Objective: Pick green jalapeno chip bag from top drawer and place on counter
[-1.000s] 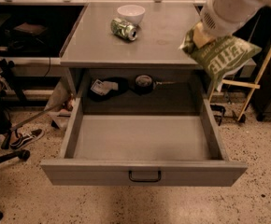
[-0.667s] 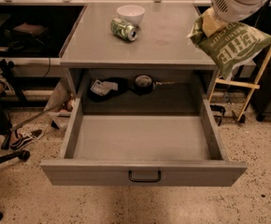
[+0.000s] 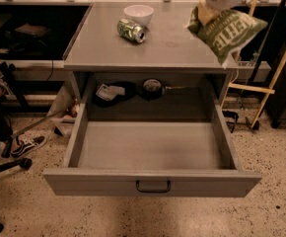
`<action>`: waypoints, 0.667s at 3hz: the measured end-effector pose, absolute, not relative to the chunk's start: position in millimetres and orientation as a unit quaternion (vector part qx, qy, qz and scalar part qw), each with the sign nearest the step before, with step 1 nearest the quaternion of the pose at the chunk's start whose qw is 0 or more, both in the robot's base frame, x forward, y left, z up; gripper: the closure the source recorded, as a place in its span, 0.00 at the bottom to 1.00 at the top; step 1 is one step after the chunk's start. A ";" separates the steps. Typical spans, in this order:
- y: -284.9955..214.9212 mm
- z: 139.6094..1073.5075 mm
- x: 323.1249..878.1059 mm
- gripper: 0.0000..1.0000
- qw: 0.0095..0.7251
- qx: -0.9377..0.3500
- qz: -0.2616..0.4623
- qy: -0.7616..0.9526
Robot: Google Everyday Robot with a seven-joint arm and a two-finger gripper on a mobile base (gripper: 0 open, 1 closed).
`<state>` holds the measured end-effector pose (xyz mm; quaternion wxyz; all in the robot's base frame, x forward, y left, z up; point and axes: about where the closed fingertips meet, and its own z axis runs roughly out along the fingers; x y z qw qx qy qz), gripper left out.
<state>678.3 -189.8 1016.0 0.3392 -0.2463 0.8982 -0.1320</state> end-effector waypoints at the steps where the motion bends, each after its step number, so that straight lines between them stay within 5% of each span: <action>1: -154.7 1031.3 748.5 1.00 0.348 -0.267 -0.177 0.881; 2: -127.0 1045.1 797.8 1.00 0.362 -0.278 -0.201 0.867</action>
Offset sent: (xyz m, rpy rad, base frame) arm 0.2085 0.0994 0.2253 -0.0781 -0.4257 0.0280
